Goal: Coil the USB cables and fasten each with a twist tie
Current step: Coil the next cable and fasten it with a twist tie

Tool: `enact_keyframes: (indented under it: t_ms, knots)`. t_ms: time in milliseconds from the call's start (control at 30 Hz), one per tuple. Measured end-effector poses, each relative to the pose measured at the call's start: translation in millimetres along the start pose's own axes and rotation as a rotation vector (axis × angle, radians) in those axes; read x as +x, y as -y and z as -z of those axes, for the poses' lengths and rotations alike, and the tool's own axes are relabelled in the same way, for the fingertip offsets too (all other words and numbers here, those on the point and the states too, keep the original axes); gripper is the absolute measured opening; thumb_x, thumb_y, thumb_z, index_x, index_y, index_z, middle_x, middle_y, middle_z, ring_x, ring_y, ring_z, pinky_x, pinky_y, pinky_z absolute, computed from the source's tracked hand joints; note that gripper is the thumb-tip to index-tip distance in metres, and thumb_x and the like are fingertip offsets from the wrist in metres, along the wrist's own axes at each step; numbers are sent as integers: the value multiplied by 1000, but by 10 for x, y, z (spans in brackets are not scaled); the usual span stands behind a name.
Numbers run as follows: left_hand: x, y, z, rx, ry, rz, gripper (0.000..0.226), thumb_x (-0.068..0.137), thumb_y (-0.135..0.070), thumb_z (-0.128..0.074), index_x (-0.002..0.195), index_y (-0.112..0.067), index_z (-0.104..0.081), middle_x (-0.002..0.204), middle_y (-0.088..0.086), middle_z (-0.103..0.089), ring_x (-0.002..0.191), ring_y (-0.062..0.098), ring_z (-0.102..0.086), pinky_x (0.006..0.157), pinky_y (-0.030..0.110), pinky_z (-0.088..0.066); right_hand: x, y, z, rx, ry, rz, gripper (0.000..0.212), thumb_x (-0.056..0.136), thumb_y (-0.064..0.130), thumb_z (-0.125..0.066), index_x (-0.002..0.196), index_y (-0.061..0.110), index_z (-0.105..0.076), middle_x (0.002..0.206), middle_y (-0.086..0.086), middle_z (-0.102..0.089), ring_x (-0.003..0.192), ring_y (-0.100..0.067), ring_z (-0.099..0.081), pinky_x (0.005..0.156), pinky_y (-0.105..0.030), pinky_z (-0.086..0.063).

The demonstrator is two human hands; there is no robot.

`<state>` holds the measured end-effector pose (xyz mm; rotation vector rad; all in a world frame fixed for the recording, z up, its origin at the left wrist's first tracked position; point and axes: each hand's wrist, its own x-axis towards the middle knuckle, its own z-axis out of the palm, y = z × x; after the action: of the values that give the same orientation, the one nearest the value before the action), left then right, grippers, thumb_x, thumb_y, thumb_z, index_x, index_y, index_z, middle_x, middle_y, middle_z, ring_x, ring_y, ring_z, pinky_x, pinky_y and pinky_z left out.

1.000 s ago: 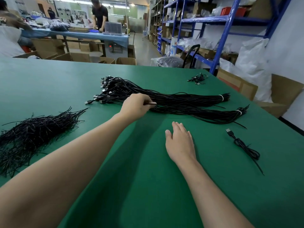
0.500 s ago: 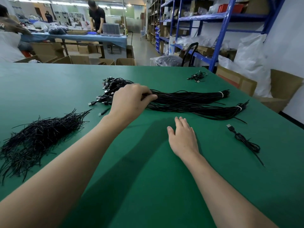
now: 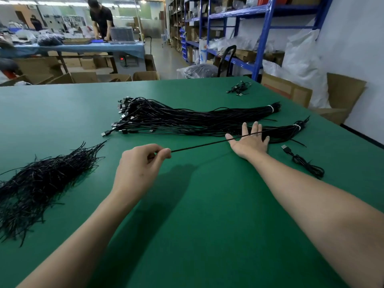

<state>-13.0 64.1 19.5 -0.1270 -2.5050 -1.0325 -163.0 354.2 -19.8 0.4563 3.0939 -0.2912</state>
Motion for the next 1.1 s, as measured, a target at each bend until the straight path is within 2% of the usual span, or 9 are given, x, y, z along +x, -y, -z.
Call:
enact_keyframes:
  t_ms: [100,367,467,533,633,733,833,967,1100]
  knots:
    - [56,59,116,-3,-36,11,25,97,-36,-62,77,-27,-75,54,8,-56,43,12,-35,44,21,-26,94,-96,32,34,31,63,88,92,79,-24,161,29,0,167,-6,18,154,-22,19,123,-54,3]
    - [-11,200,432,-105,-102,181,29,99,-41,-59,80,-26,-76,40,-7,-25,37,12,-23,47,28,-18,297,-270,83,78,47,192,79,95,74,-32,160,34,-15,170,-2,5,155,-17,11,124,-53,0]
    - [-47,128,335,8,44,157,28,98,-38,-60,78,-26,-76,44,-8,-47,40,10,-43,47,31,-34,311,-301,47,42,16,209,80,94,76,-29,160,34,-14,170,-1,4,156,-18,8,124,-53,-2]
    - [-21,18,168,88,229,131,27,98,-40,-58,86,-23,-76,65,-6,-68,64,18,-67,65,33,-54,312,-307,4,20,-15,214,81,93,78,-25,160,34,-14,170,-2,3,156,-19,7,124,-53,-3]
    - [6,-203,-217,10,396,125,32,100,-46,-53,112,-23,-71,84,-6,-74,74,13,-72,80,36,-58,333,-318,-14,21,-27,220,80,94,77,-25,160,34,-16,170,-1,1,156,-18,7,124,-53,-3]
    - [-41,-431,-598,104,465,67,46,97,-59,-50,127,-26,-63,96,-3,-72,95,21,-68,87,36,-54,350,-346,-22,27,-28,225,79,94,77,-25,160,34,-17,170,-1,0,156,-18,7,124,-53,-3]
    - [-80,-467,-707,223,377,19,31,100,-52,-50,110,-29,-68,81,-5,-66,85,26,-62,70,34,-49,373,-337,-22,17,-19,231,80,93,78,-24,159,34,-16,170,-1,1,156,-17,7,124,-53,-3]
    - [-46,-330,-351,72,284,17,24,102,-34,-54,86,-31,-72,44,-11,-47,48,9,-44,52,29,-34,386,-325,-25,-22,16,216,83,91,81,-20,160,36,-11,170,1,6,155,-16,11,124,-52,-1]
    - [-40,-226,37,-78,219,17,27,101,-28,-57,83,-25,-76,40,-8,-32,39,10,-26,40,20,-21,384,-313,-11,-16,13,217,83,91,80,-22,160,35,-14,170,0,3,155,-16,8,124,-52,-3]
